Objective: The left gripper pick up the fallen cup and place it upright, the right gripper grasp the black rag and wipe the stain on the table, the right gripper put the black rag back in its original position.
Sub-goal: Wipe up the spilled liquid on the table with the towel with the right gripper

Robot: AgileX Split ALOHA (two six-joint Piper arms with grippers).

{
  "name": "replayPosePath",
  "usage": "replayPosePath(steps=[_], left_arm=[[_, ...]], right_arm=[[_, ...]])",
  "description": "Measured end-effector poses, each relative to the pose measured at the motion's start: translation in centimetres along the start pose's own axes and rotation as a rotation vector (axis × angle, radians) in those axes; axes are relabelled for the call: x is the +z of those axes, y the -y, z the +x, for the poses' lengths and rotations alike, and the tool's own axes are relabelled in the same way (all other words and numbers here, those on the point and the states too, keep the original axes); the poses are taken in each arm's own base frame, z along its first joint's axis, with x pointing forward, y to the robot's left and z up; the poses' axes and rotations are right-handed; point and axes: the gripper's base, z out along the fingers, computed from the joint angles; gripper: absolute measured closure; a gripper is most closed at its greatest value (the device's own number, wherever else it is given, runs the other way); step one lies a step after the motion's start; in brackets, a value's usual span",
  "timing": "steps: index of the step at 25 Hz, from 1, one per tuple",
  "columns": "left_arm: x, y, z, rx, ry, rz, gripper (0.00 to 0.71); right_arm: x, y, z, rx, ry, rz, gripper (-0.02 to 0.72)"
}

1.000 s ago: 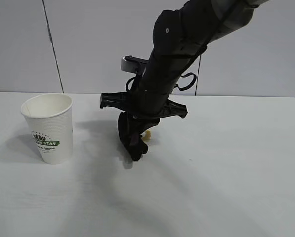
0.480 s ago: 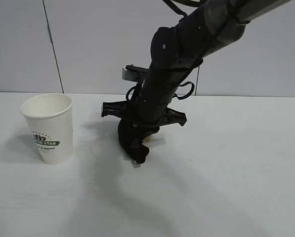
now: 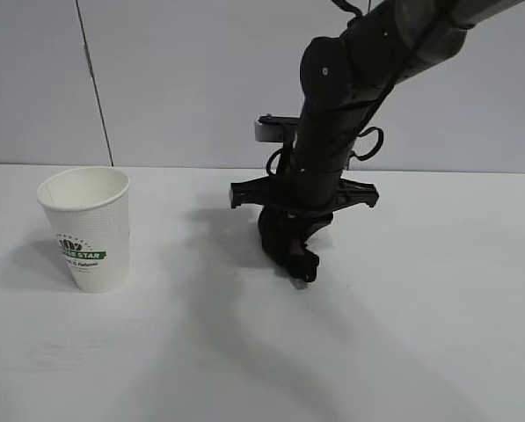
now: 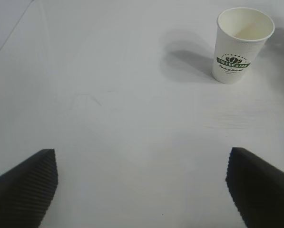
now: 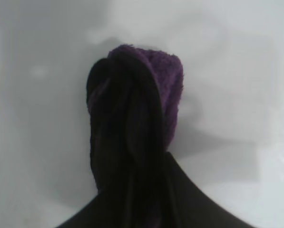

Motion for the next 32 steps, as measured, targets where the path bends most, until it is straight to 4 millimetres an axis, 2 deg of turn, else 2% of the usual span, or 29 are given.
replayPosePath(steps=[5, 11, 17, 22, 27, 32], left_arm=[[0.0, 0.0, 0.0, 0.0, 0.0, 0.0, 0.016], [0.0, 0.0, 0.0, 0.0, 0.0, 0.0, 0.016], [0.0, 0.0, 0.0, 0.0, 0.0, 0.0, 0.016], [0.0, 0.0, 0.0, 0.0, 0.0, 0.0, 0.016], [0.0, 0.0, 0.0, 0.0, 0.0, 0.0, 0.016], [0.0, 0.0, 0.0, -0.001, 0.0, 0.0, 0.016]], right_arm=[[-0.2, 1.2, 0.3, -0.021, -0.074, 0.034, 0.633], [-0.9, 1.4, 1.3, -0.099, -0.201, 0.039, 0.633], [-2.0, 1.0, 1.8, -0.071, -0.239, -0.004, 0.633], [-1.8, -0.8, 0.5, -0.008, -0.067, -0.139, 0.633], [-2.0, -3.1, -0.8, -0.016, 0.132, -0.195, 0.633], [-1.0, -3.1, -1.1, 0.023, 0.176, -0.196, 0.633]])
